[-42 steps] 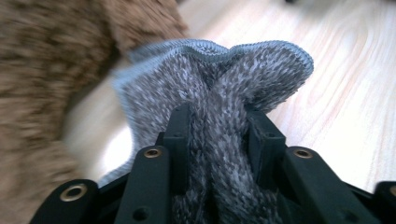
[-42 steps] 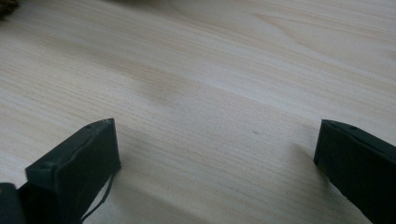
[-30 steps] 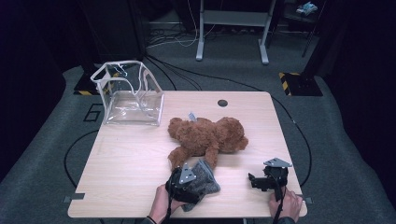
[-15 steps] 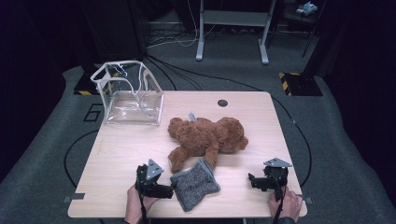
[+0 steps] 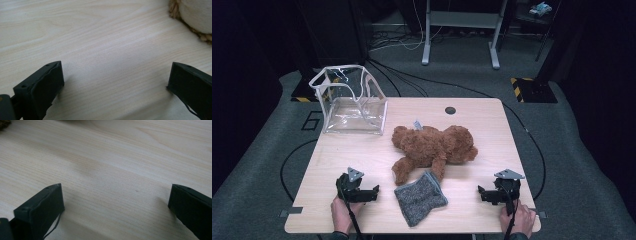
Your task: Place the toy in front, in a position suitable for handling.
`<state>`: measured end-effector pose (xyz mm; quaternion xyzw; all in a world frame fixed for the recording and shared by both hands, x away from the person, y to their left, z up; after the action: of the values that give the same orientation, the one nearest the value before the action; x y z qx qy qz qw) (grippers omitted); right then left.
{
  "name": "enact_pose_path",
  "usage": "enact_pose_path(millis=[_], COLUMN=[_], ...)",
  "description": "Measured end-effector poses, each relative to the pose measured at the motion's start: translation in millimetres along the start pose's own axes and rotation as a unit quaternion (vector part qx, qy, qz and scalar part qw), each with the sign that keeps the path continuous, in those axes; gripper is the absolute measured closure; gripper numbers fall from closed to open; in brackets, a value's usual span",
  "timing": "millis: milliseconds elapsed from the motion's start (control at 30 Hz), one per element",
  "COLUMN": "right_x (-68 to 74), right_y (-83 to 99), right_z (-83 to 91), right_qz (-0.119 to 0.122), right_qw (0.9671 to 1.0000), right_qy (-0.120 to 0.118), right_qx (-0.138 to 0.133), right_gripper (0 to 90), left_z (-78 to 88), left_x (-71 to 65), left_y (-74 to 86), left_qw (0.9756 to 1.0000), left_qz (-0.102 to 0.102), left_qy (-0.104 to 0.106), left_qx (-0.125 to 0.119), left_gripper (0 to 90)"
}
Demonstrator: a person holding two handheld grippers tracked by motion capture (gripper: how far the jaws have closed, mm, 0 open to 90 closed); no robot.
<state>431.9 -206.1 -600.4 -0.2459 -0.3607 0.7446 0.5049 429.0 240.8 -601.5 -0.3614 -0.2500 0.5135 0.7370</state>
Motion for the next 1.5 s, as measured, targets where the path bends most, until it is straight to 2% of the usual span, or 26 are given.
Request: enact_pose_path(millis=[167, 367, 400, 533, 700, 900, 1033, 1067, 1133, 1200, 1300, 1367, 1400, 1500], right_x=[0.0, -0.3, -0.4, -0.1, 0.2, -1.1, -2.5, -2.8, -2.0, 1.8, 11.3, 22.4, 31.2, 50.2], right_y=[0.0, -0.3, -0.4, -0.2, -0.1, 2.4, 4.8, 5.0, 4.8, 4.0, -4.0, -11.8, -15.3, -25.8], right_z=[0.0, -0.2, -0.2, 0.0, 0.1, 3.6, 7.5, 8.1, 8.3, 9.7, 15.2, 18.6, 21.0, 24.5], right_qz=[0.000, 0.005, 0.006, 0.005, 0.003, -0.010, -0.017, -0.030, -0.028, -0.017, -0.003, 0.000, -0.001, 0.017], right_qw=[1.0000, 1.0000, 1.0000, 1.0000, 1.0000, 0.9998, 0.9990, 0.9982, 0.9979, 0.9977, 0.9988, 0.9994, 0.9992, 0.9986], right_qy=[0.000, -0.003, -0.004, -0.005, -0.004, 0.013, 0.015, 0.023, 0.023, 0.017, 0.011, -0.006, -0.018, -0.044], right_qx=[0.000, 0.000, 0.000, 0.000, 0.000, 0.007, 0.039, 0.045, 0.054, 0.064, 0.049, 0.034, 0.037, 0.024], right_gripper=[0.0, 0.0, 0.0, 0.0, 0.0, 0.0, 0.0, 0.0, 0.0, 2.4, 2.1, 0.8, 0.0, 0.0], left_z=[-4.6, -11.6, -12.0, -16.1, -17.3, -18.0, -17.8, -17.8, -17.9, -17.8, -17.8, -17.8, -17.8, -17.8], left_x=[3.8, 6.9, 9.6, 19.3, 20.6, 20.8, 21.0, 21.0, 21.1, 21.1, 21.0, 20.9, 21.0, 21.0], left_y=[-3.6, -9.1, -9.6, -12.9, -13.9, -14.5, -14.3, -14.3, -14.3, -14.3, -14.2, -14.2, -14.2, -14.2], left_qw=[1.0000, 0.9983, 0.9982, 0.9996, 0.9998, 0.9998, 0.9998, 0.9998, 0.9998, 0.9998, 0.9998, 0.9998, 0.9998, 0.9998], left_qz=[-0.005, -0.038, -0.037, -0.018, -0.014, -0.014, -0.015, -0.014, -0.015, -0.015, -0.014, -0.014, -0.014, -0.014], left_qy=[0.007, 0.044, 0.046, 0.020, 0.016, 0.015, 0.014, 0.014, 0.014, 0.014, 0.014, 0.014, 0.014, 0.014], left_qx=[0.000, 0.000, 0.004, 0.000, 0.002, -0.002, 0.000, 0.000, 0.000, 0.000, 0.001, 0.000, 0.000, 0.000], left_gripper=[0.0, 0.0, 0.0, 0.0, 0.0, 0.0, 0.0, 0.0, 0.0, 0.0, 0.0, 0.0, 0.0, 0.0])
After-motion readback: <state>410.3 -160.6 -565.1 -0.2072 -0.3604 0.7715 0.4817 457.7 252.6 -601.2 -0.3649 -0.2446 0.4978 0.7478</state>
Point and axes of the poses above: each handheld gripper's, and its own axes: z roughly backward along the jaws, y roughly out of its underside, x roughly to its left, the point moved 10 cm from there along -z, roughly forward along the jaws, and after that the axes turned 6 degrees about -x, right-handed, at the moved point
